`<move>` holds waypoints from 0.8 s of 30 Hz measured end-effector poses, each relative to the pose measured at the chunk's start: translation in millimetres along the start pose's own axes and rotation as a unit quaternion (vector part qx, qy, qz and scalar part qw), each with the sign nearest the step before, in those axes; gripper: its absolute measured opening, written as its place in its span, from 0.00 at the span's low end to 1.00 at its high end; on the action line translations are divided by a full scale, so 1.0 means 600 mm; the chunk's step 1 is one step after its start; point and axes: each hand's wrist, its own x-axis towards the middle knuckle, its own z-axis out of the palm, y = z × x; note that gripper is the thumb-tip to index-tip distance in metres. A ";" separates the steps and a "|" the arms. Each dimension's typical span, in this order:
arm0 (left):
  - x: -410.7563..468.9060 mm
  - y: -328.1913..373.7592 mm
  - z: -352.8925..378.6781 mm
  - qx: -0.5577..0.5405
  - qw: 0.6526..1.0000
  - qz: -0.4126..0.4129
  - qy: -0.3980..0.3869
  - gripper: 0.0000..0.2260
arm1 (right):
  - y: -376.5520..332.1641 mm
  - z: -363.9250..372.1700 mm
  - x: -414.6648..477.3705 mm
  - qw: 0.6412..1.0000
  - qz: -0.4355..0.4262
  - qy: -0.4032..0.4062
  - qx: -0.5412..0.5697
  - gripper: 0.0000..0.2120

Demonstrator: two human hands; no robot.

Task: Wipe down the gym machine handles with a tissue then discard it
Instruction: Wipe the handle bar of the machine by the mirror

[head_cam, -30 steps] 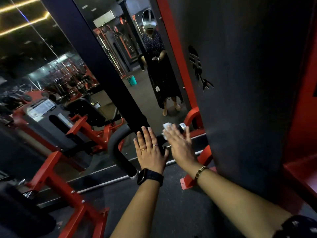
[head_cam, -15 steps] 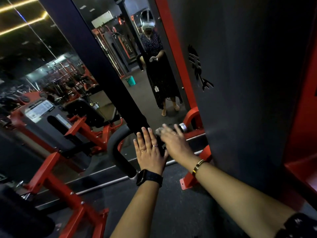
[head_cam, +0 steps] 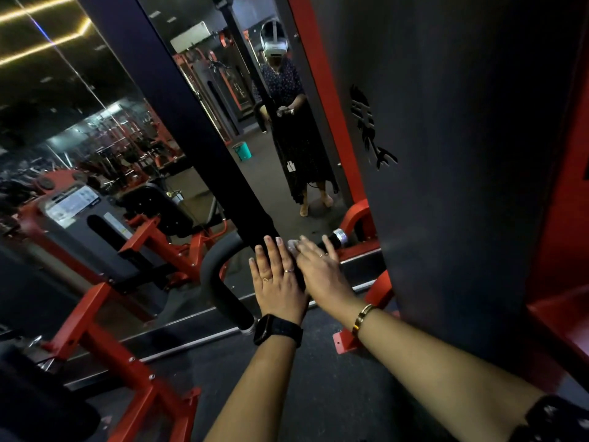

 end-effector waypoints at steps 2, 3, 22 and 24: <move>0.001 0.000 -0.001 -0.007 1.000 -0.003 0.000 0.47 | 0.019 0.010 -0.019 0.999 -0.053 0.003 -0.002 0.22; 0.002 0.000 -0.002 -0.010 1.000 -0.003 -0.007 0.49 | 0.040 0.011 -0.027 0.997 -0.081 0.012 -0.014 0.22; 0.003 0.004 0.001 -0.027 0.999 -0.013 -0.032 0.64 | 0.105 0.010 -0.068 0.998 -0.010 0.040 -0.040 0.33; 0.003 0.004 0.002 -0.023 0.999 -0.014 -0.030 0.65 | 0.107 0.009 -0.058 0.997 0.045 0.057 -0.038 0.35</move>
